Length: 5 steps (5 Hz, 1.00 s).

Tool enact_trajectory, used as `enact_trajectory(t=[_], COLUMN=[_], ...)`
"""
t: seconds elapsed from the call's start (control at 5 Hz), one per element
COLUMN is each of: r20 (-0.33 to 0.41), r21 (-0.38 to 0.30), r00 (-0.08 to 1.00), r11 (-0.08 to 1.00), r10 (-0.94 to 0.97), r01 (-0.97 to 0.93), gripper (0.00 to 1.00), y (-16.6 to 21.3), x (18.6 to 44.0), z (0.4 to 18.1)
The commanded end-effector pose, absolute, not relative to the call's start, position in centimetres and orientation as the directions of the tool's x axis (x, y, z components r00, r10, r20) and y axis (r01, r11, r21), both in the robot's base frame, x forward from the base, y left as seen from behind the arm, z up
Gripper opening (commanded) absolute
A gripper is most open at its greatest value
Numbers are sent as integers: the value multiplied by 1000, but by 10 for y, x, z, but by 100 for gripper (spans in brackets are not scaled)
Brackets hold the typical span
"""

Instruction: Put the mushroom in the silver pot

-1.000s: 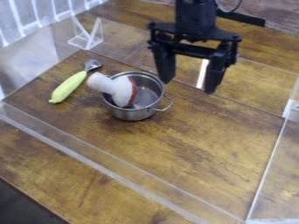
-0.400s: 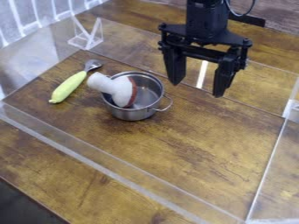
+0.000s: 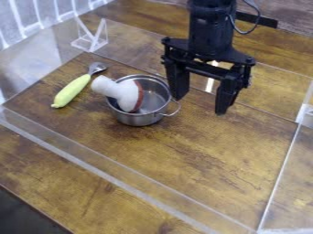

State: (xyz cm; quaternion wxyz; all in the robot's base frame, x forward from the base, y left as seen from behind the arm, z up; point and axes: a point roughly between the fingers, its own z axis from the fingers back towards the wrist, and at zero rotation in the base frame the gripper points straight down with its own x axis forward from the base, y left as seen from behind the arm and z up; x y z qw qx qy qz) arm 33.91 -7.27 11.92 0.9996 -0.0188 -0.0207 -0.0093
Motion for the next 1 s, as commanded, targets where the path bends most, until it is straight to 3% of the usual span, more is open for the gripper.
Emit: enact_trajectory(t=[0.0,0.6,0.8], r20=[102,69,64], r21=[-46,-40,-39], r00=[995,997,998], r11=[999,999,999], r10=[-17,-14,-16], r01=[22,17,19], gripper=[100,100,100], y=[-66,-67,-63], x=[343,349,348], z=[140,138,129])
